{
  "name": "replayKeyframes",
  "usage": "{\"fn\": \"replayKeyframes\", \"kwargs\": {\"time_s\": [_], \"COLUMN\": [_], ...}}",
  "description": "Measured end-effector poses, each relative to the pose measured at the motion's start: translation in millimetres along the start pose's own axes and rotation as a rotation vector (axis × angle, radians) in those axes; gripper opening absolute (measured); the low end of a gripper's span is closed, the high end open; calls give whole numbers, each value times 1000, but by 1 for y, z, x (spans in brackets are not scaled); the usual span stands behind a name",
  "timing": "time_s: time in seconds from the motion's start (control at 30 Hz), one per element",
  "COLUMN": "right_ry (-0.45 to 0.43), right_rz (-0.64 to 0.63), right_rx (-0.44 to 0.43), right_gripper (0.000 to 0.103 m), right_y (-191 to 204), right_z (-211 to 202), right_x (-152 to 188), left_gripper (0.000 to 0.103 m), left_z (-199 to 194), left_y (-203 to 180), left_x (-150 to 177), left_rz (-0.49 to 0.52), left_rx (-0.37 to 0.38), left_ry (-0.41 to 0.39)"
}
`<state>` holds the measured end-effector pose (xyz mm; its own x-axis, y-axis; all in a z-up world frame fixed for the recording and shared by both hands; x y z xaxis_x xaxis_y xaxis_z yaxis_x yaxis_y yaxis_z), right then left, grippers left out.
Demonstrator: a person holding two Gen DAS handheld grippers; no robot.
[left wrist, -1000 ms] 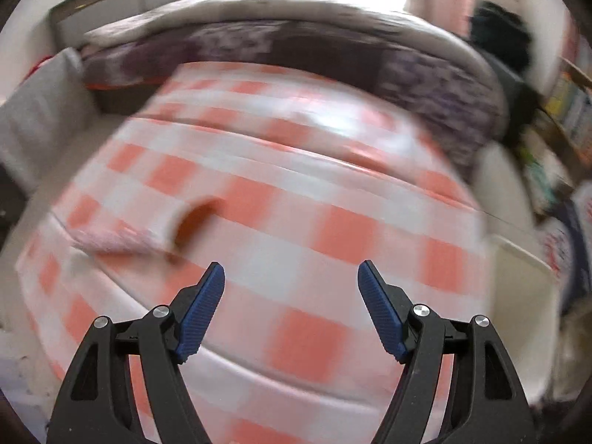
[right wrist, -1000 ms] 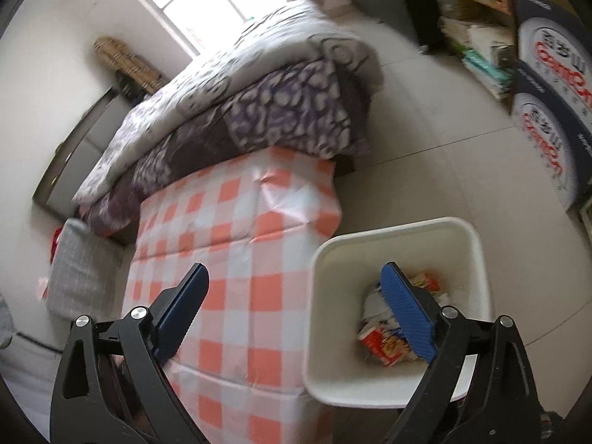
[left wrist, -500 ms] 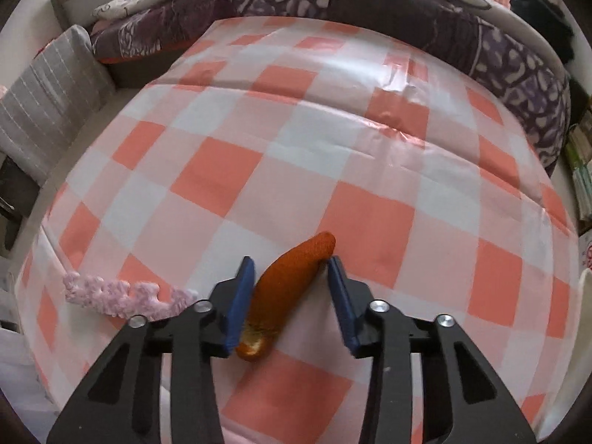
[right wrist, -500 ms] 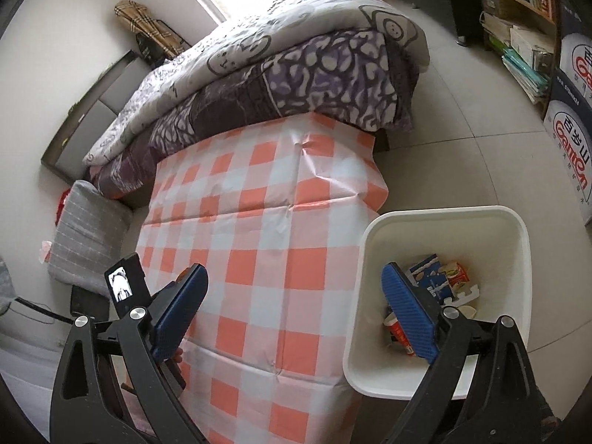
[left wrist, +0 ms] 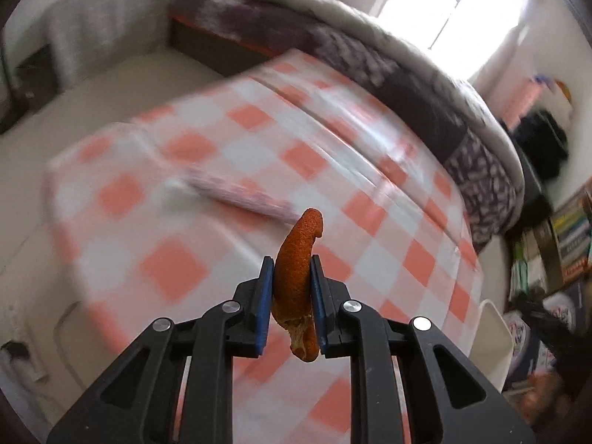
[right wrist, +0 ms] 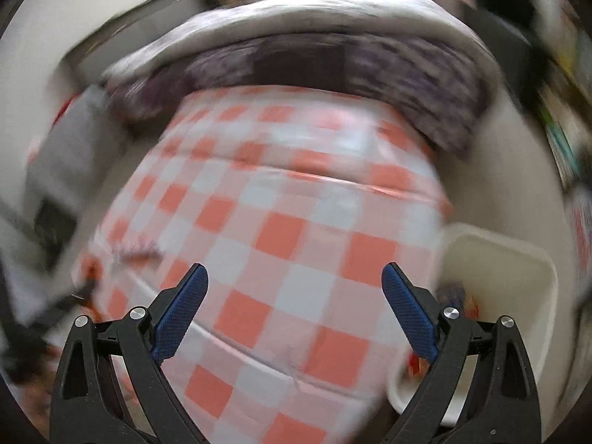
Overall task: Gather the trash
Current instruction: 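Grasp the pink fuzzy strip with the right tool, then carry the pink strip over the white bin and open the right tool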
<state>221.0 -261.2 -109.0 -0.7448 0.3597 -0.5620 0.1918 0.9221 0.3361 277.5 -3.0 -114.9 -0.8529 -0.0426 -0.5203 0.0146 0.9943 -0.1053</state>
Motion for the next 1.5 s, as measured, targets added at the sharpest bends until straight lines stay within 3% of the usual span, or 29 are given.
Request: {"fn": "replayKeyframes", "kwargs": {"time_s": [0.07,0.13,0.3,0.5,0.6,0.67,0.83,0.93,1.23,1.5], "right_ry": [49,77,161,278,329,350,307,237,20,-61], "right_rz": [-173,-302,-572,-692,-708,-696,-554,-466,-393,-315], "right_rx": [-49,-77,-155,-157,-163,-164,-180,-187,-131,-65], "right_gripper": [91,91,91,82,64,27,21,21,21,21], "right_y": [47,84,177,211,214,213,207,204,204,173], "right_z": [28,51,121,196,218,226,214,187,87,24], "right_x": [1,1,5,15,22,26,20,8,-32,-33], "left_gripper": [20,20,20,20,20,20,20,20,20,20], "left_z": [-30,-45,-64,-81,-81,-80,-71,-72,-92,-115], "left_y": [30,56,102,116,122,128,133,134,124,102], "left_x": [1,3,-9,-25,-26,-27,-25,-25,-31,-32], "left_rz": [23,16,-88,-108,-117,-138,-173,-183,-184,-147], "left_rx": [-85,-120,-65,-32,-21,-10,2,1,-18,-10], "left_ry": [-64,-105,-130,-182,-179,-174,-150,-162,-251,-323]}}
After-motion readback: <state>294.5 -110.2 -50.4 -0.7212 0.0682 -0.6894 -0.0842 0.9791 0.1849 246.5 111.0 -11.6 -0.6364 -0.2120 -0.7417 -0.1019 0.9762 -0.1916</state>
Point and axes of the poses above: each gripper's, at about its wrist camera, not at the fingertips, and z roughly the way its jaws point, y to its left, x to its underside, the point moved 8 cm from there along z, roughly the way its jaws point, and after that the axes turned 11 degrees about -x, right-handed, at the moved point
